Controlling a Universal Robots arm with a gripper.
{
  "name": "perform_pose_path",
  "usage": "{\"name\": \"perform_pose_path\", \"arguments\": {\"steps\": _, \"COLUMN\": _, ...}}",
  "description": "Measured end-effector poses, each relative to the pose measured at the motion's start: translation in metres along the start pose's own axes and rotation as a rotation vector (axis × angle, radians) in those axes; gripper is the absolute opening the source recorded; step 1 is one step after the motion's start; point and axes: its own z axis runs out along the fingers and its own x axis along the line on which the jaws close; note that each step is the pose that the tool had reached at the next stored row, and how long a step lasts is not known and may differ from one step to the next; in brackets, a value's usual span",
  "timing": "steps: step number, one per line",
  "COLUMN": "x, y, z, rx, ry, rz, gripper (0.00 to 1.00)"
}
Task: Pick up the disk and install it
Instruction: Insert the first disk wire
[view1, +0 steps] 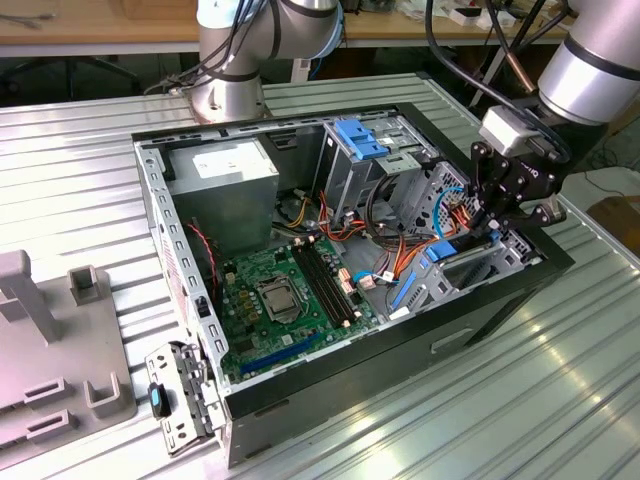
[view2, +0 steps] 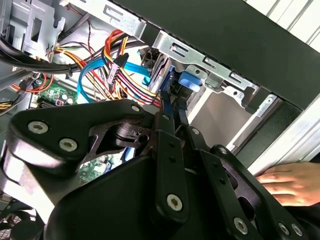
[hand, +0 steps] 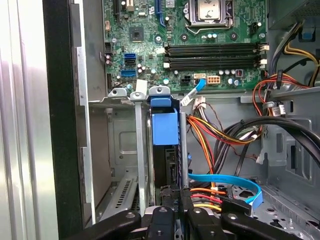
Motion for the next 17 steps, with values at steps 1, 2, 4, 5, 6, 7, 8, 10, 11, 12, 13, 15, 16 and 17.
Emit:
{"name": "perform_pose_path", "arguments": {"steps": 1, "x": 0.0, "y": 0.0, "z": -0.0011, "rx": -0.0001, "ry": 0.0002, "rz": 0.005, "gripper": 0.17}}
{"name": "perform_pose_path", "arguments": {"steps": 2, "x": 0.0, "y": 0.0, "z": -0.0018, "rx": -0.0002, "ry": 0.0003, "rz": 0.008, "gripper": 0.17}}
{"name": "perform_pose_path", "arguments": {"steps": 4, "x": 0.0, "y": 0.0, "z": -0.0019, "rx": -0.0002, "ry": 0.0002, "rz": 0.012, "gripper": 0.17}}
{"name": "perform_pose_path", "arguments": {"steps": 5, "x": 0.0, "y": 0.0, "z": -0.0019, "rx": -0.0002, "ry": 0.0003, "rz": 0.012, "gripper": 0.17}}
{"name": "perform_pose_path", "arguments": {"steps": 6, "x": 0.0, "y": 0.0, "z": -0.002, "rx": -0.0002, "ry": 0.0004, "rz": 0.012, "gripper": 0.17}}
{"name": "perform_pose_path", "arguments": {"steps": 7, "x": 0.0, "y": 0.0, "z": -0.002, "rx": -0.0002, "ry": 0.0005, "rz": 0.012, "gripper": 0.17}}
{"name": "perform_pose_path", "arguments": {"steps": 8, "x": 0.0, "y": 0.0, "z": -0.0019, "rx": -0.0002, "ry": 0.0005, "rz": 0.011, "gripper": 0.17}}
{"name": "perform_pose_path", "arguments": {"steps": 10, "x": 0.0, "y": 0.0, "z": -0.0017, "rx": -0.0002, "ry": 0.0002, "rz": 0.003, "gripper": 0.17}}
{"name": "perform_pose_path", "arguments": {"steps": 11, "x": 0.0, "y": 0.0, "z": -0.0016, "rx": -0.0002, "ry": 0.0, "rz": -0.002, "gripper": 0.17}}
{"name": "perform_pose_path", "arguments": {"steps": 12, "x": 0.0, "y": 0.0001, "z": -0.0015, "rx": -0.0002, "ry": -0.0002, "rz": -0.006, "gripper": 0.17}}
{"name": "perform_pose_path", "arguments": {"steps": 13, "x": 0.0, "y": 0.0003, "z": -0.0014, "rx": -0.0001, "ry": -0.0003, "rz": -0.013, "gripper": 0.17}}
{"name": "perform_pose_path", "arguments": {"steps": 15, "x": 0.0, "y": 0.0003, "z": -0.0008, "rx": -0.0001, "ry": -0.0008, "rz": -0.018, "gripper": 0.17}}
{"name": "perform_pose_path", "arguments": {"steps": 16, "x": 0.0, "y": 0.0004, "z": -0.0003, "rx": -0.0001, "ry": -0.0008, "rz": -0.018, "gripper": 0.17}}
{"name": "perform_pose_path", "arguments": {"steps": 17, "x": 0.0, "y": 0.0004, "z": 0.0, "rx": -0.0001, "ry": -0.0006, "rz": -0.018, "gripper": 0.17}}
